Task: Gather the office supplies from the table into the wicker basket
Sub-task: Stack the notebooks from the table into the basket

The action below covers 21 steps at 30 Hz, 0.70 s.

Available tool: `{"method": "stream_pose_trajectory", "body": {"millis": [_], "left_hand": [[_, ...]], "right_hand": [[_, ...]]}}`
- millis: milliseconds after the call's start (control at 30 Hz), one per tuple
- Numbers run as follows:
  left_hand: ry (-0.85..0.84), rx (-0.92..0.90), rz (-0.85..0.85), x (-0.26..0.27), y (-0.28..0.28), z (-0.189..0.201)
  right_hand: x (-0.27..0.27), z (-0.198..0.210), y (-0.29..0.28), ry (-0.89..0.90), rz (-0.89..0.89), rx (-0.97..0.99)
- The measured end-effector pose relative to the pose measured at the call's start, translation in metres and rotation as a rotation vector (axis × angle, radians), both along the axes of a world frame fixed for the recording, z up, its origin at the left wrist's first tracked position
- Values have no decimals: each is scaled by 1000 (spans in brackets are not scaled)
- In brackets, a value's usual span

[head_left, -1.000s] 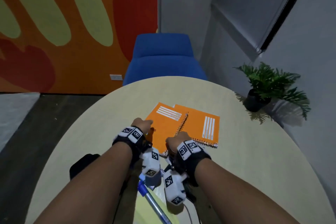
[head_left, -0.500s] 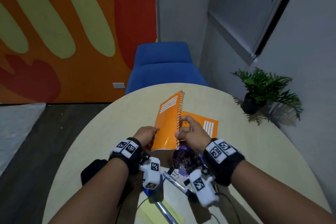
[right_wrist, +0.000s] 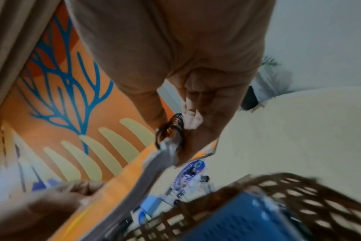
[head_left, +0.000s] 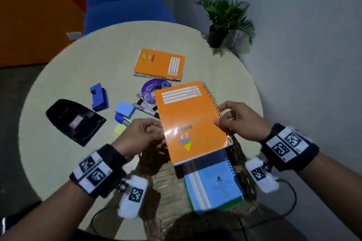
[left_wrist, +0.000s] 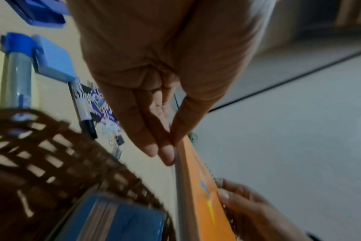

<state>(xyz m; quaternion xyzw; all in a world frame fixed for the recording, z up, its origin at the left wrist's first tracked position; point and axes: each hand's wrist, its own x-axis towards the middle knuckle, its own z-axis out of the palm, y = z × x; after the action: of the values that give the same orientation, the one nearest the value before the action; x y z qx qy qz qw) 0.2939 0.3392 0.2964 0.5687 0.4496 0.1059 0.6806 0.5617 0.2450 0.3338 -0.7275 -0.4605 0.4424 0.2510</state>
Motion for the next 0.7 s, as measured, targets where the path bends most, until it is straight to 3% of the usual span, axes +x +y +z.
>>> {"method": "stream_pose_trajectory", "body": {"millis": [133, 300, 500, 700], "left_hand": [[110, 114, -154, 11, -53, -19], [338, 218, -368, 22, -82, -43], [498, 185, -434, 36, -95, -58], [553, 200, -538, 31, -90, -59]], "right_hand": [[-1, -21, -57, -344, 110, -85], [-12, -48, -99, -440, 166, -251], [-23, -81, -105, -590, 146, -352], [-24, -58, -92, -615, 241, -400]]}}
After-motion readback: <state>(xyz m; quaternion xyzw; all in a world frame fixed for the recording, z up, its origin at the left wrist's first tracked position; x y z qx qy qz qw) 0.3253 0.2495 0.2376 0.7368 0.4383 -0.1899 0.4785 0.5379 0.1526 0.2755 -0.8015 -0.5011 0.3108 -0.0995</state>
